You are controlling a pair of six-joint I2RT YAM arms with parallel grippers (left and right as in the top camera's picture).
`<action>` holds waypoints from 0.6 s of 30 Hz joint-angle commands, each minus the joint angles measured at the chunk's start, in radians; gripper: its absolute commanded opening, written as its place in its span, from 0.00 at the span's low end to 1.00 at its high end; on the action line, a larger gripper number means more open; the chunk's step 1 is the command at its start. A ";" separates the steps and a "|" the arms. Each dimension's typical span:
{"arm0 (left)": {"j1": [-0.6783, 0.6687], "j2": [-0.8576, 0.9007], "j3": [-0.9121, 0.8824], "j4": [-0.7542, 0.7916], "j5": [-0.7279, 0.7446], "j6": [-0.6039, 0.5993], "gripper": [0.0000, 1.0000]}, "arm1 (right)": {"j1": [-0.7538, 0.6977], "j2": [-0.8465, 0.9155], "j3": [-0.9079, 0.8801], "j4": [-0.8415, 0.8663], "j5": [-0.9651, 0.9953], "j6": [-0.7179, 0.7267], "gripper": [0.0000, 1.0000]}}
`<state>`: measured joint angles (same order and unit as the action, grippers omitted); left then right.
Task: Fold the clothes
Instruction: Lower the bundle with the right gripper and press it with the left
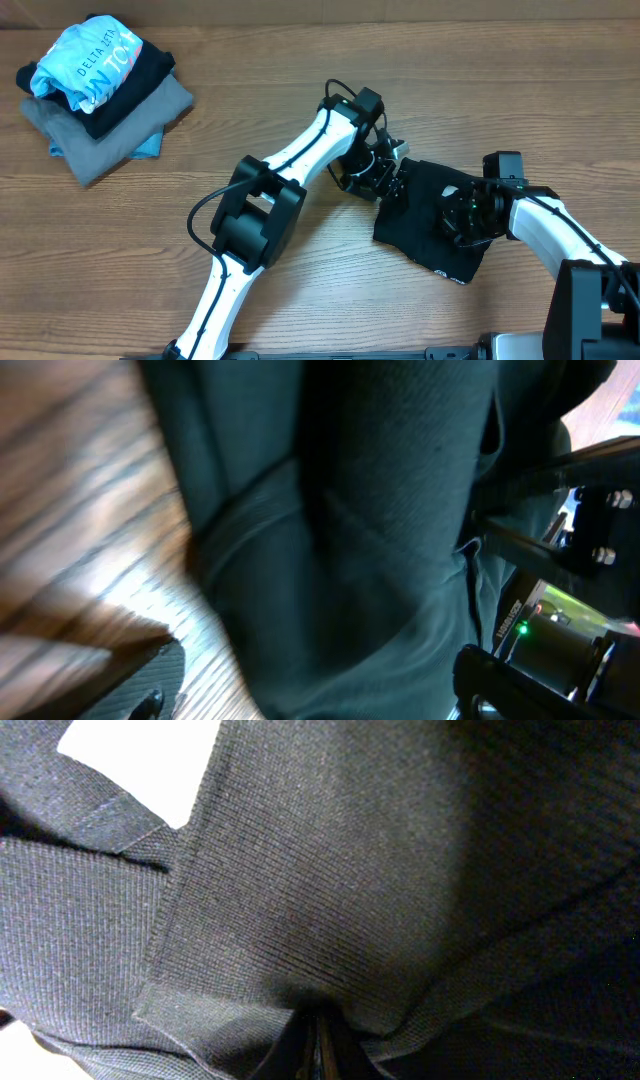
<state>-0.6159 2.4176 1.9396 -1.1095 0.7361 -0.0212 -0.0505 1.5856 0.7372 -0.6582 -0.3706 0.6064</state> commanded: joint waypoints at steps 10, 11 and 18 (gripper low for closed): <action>-0.105 0.053 -0.007 0.061 0.007 -0.269 0.87 | 0.016 0.089 -0.092 0.017 0.054 -0.013 0.04; -0.107 0.069 -0.007 0.070 0.046 -0.275 0.87 | 0.016 0.089 -0.092 0.018 0.053 -0.013 0.04; -0.108 0.170 -0.007 0.089 0.155 -0.274 0.60 | 0.016 0.089 -0.092 0.019 0.048 -0.013 0.04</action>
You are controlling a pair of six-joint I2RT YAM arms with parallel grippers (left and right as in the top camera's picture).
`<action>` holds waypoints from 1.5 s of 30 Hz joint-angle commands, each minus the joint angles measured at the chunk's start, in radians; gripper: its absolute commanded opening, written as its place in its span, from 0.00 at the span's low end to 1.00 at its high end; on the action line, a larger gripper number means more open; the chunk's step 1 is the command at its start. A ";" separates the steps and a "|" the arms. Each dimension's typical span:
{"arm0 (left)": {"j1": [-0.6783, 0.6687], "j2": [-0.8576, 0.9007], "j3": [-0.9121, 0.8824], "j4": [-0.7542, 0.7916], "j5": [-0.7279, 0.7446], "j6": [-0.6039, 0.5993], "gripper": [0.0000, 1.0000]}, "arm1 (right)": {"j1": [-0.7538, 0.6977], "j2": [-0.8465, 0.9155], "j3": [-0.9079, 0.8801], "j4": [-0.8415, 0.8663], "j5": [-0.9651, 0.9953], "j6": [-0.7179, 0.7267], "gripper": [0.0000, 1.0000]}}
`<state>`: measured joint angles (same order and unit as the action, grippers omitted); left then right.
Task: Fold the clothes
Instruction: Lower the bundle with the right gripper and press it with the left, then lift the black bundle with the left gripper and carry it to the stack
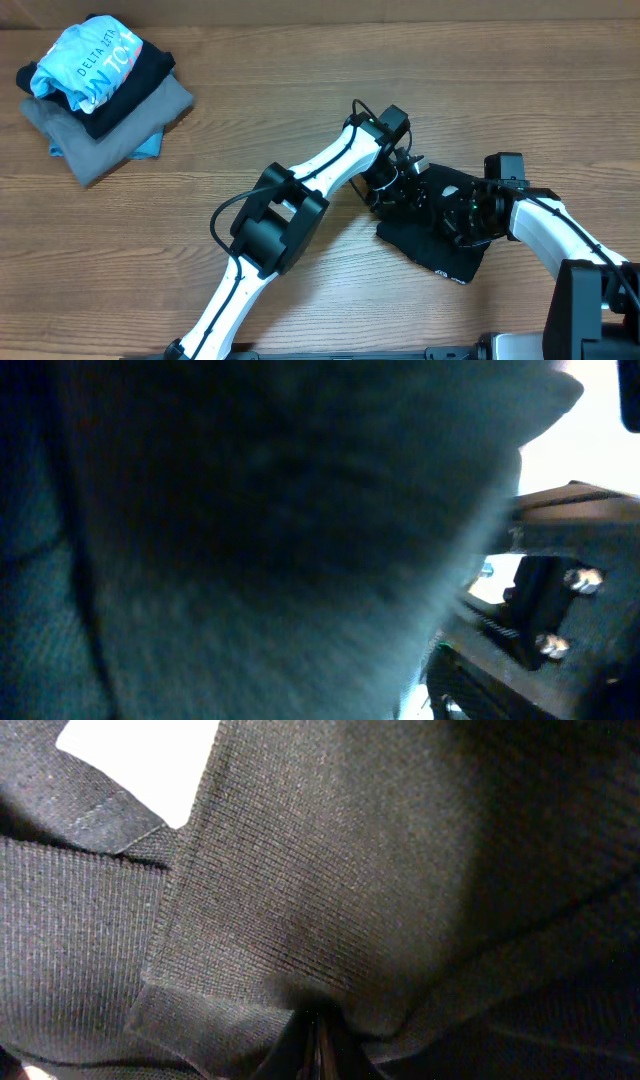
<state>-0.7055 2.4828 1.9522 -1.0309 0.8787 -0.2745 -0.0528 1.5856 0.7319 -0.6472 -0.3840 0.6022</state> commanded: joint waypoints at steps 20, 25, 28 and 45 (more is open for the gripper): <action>0.114 -0.053 0.063 -0.151 -0.214 0.137 0.04 | 0.018 -0.161 0.073 -0.257 -0.023 -0.129 0.04; 0.235 -0.241 0.133 -0.144 -0.225 0.135 0.04 | 0.018 -0.366 0.199 -0.374 -0.023 -0.132 0.04; 0.336 -0.318 0.178 -0.142 -0.224 0.092 0.04 | 0.018 -0.434 0.237 -0.402 -0.023 -0.131 0.04; 1.043 -0.403 0.299 0.387 -0.052 -0.111 0.04 | 0.019 -0.485 0.245 -0.403 -0.045 -0.128 0.04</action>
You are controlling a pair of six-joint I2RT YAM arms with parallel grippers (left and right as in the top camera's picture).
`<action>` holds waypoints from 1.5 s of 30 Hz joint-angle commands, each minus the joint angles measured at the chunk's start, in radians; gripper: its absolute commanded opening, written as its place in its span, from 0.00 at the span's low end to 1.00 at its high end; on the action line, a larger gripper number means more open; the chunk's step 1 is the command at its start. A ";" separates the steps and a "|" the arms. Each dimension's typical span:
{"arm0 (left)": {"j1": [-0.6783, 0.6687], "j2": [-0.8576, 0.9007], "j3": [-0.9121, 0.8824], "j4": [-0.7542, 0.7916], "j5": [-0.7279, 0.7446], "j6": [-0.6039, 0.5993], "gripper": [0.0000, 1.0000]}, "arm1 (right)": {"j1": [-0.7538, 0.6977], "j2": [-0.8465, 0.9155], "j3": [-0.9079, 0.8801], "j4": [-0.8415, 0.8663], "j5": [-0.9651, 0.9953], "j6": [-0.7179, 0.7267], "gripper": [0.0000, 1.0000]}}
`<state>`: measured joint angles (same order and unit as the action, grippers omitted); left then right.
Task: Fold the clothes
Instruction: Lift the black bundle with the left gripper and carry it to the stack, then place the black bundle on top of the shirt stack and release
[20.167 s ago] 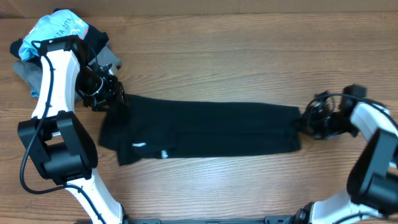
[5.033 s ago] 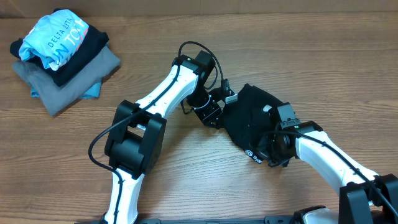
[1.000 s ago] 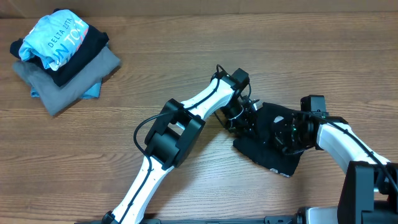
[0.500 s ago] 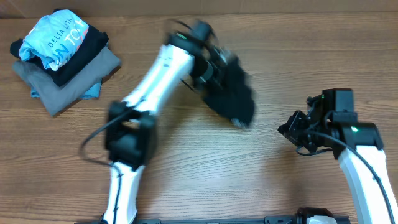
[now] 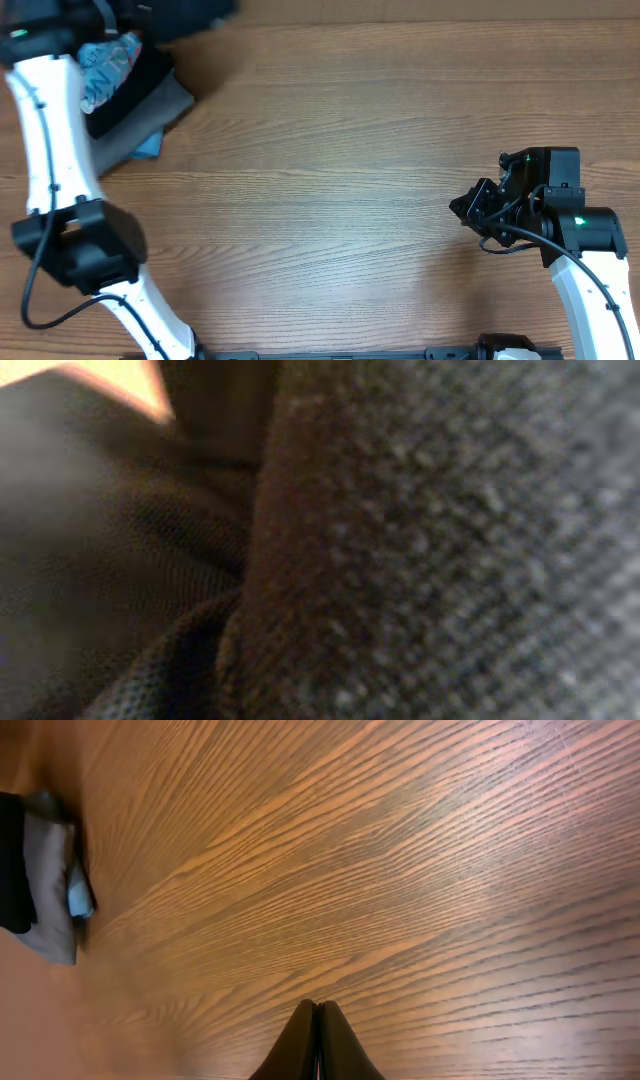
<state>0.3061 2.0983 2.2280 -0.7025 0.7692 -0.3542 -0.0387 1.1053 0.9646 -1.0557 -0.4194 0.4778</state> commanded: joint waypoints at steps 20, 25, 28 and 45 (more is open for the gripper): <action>0.175 0.184 0.024 0.275 -0.141 0.099 0.04 | 0.005 -0.005 0.011 -0.106 -0.010 -0.004 0.04; 0.232 0.196 0.024 0.148 -0.156 0.136 0.16 | 0.005 -0.005 0.011 -0.123 -0.009 -0.003 0.04; 0.273 0.187 0.027 0.056 -0.148 0.138 0.45 | 0.005 -0.005 0.011 -0.119 -0.009 -0.003 0.04; 0.440 -0.059 0.027 -0.301 0.043 0.161 0.24 | 0.005 -0.005 0.011 -0.098 -0.008 -0.004 0.04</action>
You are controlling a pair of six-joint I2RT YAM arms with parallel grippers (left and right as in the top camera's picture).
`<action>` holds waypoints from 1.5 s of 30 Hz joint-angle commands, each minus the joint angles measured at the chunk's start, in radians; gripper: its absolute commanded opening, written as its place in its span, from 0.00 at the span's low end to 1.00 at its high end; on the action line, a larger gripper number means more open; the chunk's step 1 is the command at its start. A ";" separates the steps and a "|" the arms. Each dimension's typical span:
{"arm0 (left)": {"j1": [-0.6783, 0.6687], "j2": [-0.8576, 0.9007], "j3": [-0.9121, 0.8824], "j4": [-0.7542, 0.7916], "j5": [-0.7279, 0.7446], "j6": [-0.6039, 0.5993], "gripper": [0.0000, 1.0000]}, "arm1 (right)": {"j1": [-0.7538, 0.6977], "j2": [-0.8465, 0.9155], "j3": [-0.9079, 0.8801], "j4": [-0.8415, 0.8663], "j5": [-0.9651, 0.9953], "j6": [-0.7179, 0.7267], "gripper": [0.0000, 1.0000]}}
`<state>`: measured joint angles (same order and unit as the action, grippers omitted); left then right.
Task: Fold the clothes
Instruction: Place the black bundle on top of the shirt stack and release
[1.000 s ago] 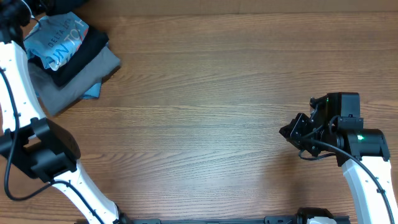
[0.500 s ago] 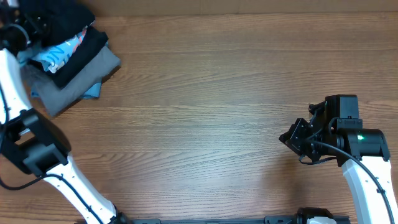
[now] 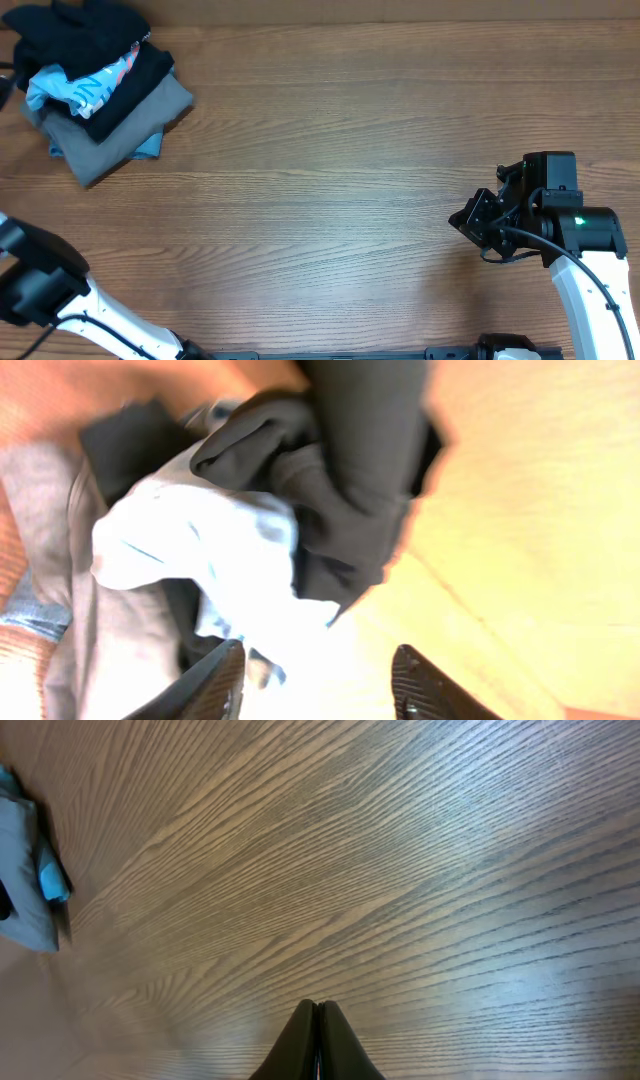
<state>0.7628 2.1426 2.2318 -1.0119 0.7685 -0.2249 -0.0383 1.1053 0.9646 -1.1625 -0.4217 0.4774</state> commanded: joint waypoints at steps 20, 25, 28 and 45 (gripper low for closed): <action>-0.280 0.177 0.023 0.245 -0.386 0.086 0.08 | 0.005 -0.005 0.011 -0.064 -0.010 -0.004 0.04; -0.279 0.243 0.023 -0.039 -0.682 -0.016 0.04 | 0.005 -0.005 0.011 -0.061 -0.010 -0.008 0.04; -0.279 0.274 0.021 -0.125 -0.694 -0.015 0.04 | 0.005 -0.005 0.011 -0.051 -0.009 -0.015 0.04; -0.299 -0.069 0.060 -0.146 -0.570 0.108 0.50 | 0.005 -0.006 0.011 0.012 -0.029 -0.071 0.04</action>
<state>0.4641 2.2730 2.2528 -1.1534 0.1959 -0.1623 -0.0383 1.1053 0.9646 -1.1786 -0.4240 0.4412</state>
